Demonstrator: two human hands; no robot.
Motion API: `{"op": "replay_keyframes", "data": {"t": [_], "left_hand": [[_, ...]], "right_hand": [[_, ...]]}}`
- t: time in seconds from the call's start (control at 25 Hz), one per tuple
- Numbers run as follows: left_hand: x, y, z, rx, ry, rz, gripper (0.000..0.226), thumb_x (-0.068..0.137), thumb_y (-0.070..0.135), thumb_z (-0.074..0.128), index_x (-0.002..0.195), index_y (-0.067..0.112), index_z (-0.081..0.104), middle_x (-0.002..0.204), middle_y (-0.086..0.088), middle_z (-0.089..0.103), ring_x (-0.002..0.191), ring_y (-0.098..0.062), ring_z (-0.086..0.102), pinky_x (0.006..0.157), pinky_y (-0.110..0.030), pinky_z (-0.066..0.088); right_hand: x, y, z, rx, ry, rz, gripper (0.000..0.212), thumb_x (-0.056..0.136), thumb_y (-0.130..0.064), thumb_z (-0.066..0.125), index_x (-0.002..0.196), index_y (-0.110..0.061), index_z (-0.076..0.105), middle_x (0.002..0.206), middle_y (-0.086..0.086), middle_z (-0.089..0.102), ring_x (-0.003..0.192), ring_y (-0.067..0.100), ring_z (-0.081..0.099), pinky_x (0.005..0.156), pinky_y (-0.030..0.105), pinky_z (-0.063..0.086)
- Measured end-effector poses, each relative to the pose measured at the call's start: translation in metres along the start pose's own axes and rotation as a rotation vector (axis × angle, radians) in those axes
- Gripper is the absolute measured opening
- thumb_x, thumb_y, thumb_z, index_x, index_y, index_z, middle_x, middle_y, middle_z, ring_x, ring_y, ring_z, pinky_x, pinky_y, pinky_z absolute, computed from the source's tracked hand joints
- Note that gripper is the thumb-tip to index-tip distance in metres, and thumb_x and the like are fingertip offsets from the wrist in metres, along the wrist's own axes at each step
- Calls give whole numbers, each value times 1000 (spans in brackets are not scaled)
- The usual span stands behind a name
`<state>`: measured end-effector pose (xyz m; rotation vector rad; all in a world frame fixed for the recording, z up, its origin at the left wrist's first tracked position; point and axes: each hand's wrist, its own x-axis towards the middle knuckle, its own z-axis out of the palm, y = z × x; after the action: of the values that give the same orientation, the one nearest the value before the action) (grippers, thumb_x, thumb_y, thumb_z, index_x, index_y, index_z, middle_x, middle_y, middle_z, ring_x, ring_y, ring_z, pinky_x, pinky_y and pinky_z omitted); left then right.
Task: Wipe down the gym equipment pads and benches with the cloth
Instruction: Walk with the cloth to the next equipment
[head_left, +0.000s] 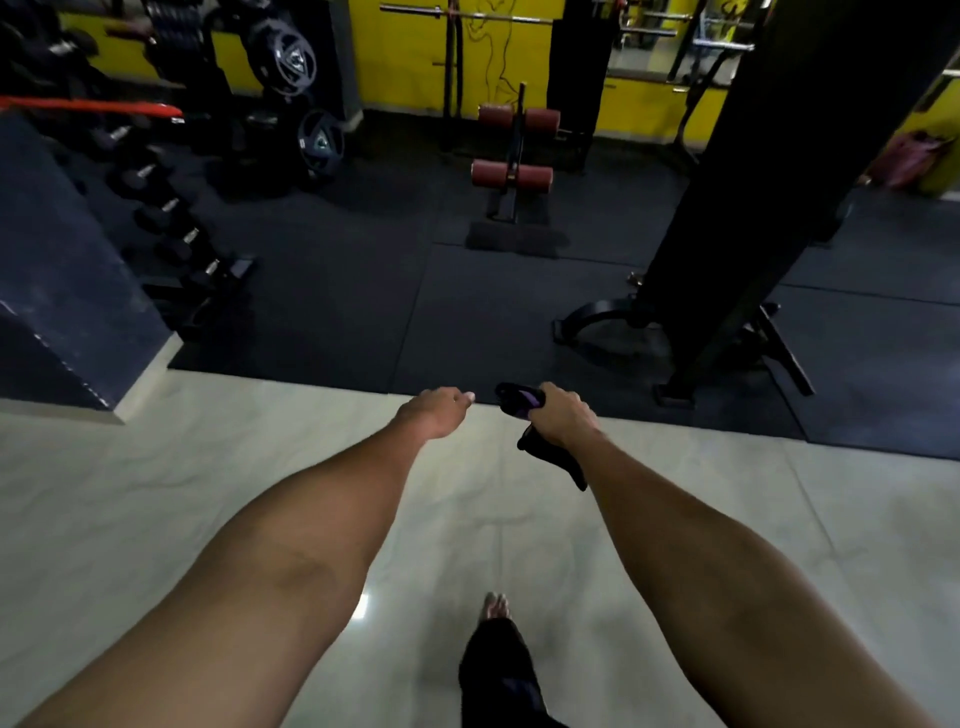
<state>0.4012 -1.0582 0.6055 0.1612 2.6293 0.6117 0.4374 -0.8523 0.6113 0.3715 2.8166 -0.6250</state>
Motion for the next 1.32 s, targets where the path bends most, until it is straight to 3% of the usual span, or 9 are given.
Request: {"op": "replay_keyframes", "data": {"t": [0.4, 0.56, 0.76, 1.04, 1.32], "left_hand": [[247, 29, -72, 31, -39, -71, 54, 95, 47, 22, 125, 21, 57, 135, -19, 58, 117, -39, 55, 89, -44, 43], [353, 29, -118, 20, -21, -99, 57, 101, 53, 22, 145, 28, 50, 148, -14, 52, 129, -37, 51, 102, -47, 43], [496, 37, -180, 41, -40, -56, 61, 105, 54, 21, 153, 22, 40, 156, -13, 41, 138, -35, 43, 112, -51, 38], [681, 86, -314, 61, -47, 64, 59, 107, 51, 24, 153, 17, 39, 157, -14, 41, 138, -34, 43, 113, -47, 37], [871, 127, -378, 112, -19, 95, 58, 107, 51, 25, 151, 18, 43, 152, -16, 45, 134, -37, 47, 110, -49, 40]], "right_hand": [[274, -39, -64, -20, -60, -78, 35, 100, -32, 53, 132, -18, 52, 123, 15, 63, 111, 37, 61, 81, 37, 43], [383, -54, -80, -3, -83, -74, 36, 101, -34, 51, 133, -18, 51, 124, 16, 63, 109, 38, 61, 82, 39, 46], [518, -80, -99, -11, -83, -28, 39, 100, -35, 55, 134, -17, 52, 128, 16, 62, 113, 38, 60, 84, 39, 47], [693, -140, -187, 84, 9, 34, 38, 98, -30, 53, 133, -17, 52, 128, 15, 60, 113, 39, 59, 81, 38, 42], [896, -156, -242, 74, 58, 36, 38, 98, -31, 54, 134, -18, 52, 130, 15, 59, 115, 39, 57, 83, 39, 43]]}}
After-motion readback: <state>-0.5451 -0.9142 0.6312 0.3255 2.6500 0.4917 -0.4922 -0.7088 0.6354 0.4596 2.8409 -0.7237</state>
